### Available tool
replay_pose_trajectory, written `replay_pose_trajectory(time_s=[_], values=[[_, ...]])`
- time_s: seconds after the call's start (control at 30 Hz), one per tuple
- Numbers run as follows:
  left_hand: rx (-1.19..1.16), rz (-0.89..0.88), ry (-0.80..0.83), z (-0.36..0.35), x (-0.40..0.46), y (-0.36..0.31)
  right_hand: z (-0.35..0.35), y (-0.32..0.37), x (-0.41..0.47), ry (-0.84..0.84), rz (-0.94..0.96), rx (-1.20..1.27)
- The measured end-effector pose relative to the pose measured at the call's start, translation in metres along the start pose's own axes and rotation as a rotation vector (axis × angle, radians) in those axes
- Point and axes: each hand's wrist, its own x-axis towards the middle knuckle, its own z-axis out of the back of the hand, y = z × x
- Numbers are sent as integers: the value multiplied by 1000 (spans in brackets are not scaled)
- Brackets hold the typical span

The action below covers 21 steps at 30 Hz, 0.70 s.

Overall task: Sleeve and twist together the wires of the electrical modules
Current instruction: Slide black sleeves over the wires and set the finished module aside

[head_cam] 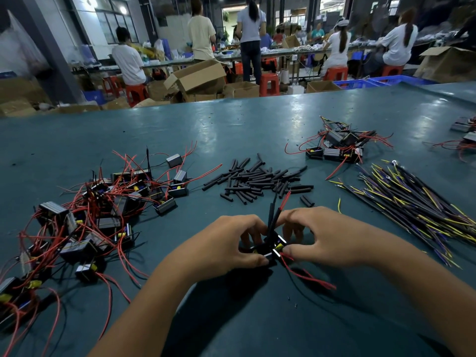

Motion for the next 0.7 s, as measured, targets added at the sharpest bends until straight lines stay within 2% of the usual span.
replay_pose_trajectory(time_s=[0.17, 0.27, 0.43, 0.7], values=[[63, 6, -92, -5, 3, 2, -5, -2, 4, 32, 36, -68], [114, 31, -148, -11, 5, 3, -4, -6, 4, 55, 14, -18], [67, 95, -207, -18, 7, 1, -5, -11, 6, 23, -19, 51], [99, 166, -233, -25, 7, -3, -8, -14, 8, 6, -40, 142]])
